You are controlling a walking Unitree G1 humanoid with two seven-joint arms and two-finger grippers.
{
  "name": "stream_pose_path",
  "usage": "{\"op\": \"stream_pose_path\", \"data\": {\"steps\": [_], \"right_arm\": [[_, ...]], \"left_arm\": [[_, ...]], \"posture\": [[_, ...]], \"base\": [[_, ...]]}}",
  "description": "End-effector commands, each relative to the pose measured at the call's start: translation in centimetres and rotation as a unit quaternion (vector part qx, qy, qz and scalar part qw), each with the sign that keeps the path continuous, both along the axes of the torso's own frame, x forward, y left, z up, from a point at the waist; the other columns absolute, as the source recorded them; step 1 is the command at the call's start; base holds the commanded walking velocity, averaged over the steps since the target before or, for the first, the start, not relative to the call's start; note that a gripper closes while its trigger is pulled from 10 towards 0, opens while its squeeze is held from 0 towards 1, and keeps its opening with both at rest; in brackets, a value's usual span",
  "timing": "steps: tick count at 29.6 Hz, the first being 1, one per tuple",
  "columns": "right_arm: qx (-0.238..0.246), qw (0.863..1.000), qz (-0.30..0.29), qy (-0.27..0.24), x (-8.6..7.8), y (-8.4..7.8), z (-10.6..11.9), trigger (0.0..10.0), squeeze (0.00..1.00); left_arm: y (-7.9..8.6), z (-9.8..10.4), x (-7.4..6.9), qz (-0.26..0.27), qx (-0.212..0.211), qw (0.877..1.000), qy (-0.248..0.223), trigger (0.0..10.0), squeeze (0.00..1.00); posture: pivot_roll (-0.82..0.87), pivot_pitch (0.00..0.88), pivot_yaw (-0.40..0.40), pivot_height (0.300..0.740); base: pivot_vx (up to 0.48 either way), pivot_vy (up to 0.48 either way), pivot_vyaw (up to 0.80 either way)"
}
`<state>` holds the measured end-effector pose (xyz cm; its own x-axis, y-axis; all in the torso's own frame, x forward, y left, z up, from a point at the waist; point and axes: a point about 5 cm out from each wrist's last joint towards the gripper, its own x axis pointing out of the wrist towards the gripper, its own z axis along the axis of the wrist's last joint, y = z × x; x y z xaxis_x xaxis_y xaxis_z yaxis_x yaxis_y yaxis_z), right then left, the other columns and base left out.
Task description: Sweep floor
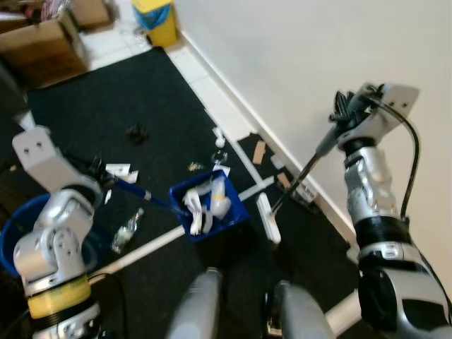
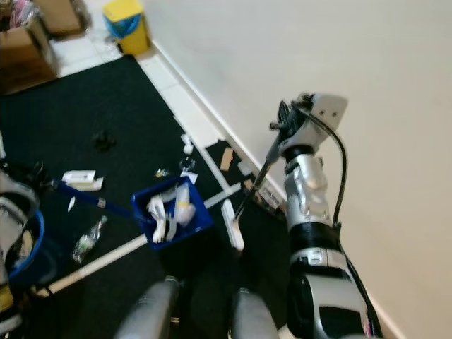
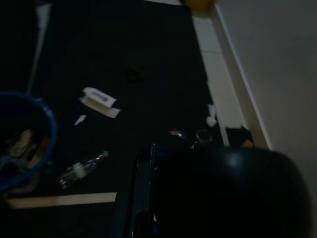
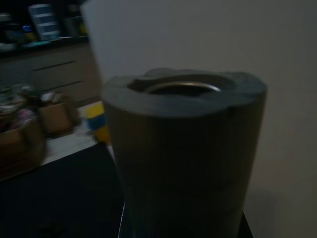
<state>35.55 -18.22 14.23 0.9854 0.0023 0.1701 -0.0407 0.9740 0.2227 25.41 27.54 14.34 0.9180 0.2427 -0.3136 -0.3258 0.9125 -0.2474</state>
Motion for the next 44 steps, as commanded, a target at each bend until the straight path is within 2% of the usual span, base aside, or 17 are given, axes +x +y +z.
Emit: {"op": "stream_pose_path", "data": {"steps": [1, 44], "right_arm": [[0.003, 1.000, -0.003, -0.008, 0.04, -0.09, 0.21, 10.0, 0.00], [0.003, 1.000, 0.002, -0.008, 0.04, 0.05, 0.06, 10.0, 0.00]], "left_arm": [[-0.21, 0.64, 0.22, -0.006, -0.002, 1.000, -0.024, 10.0, 0.00], [-0.53, 0.43, 0.34, -0.012, -0.003, 1.000, -0.023, 10.0, 0.00]], "posture": [[0.08, 0.054, -0.017, 0.740], [0.08, 0.047, -0.016, 0.740]], "base": [[0.000, 0.000, 0.79], [0.000, 0.000, 0.80]]}}
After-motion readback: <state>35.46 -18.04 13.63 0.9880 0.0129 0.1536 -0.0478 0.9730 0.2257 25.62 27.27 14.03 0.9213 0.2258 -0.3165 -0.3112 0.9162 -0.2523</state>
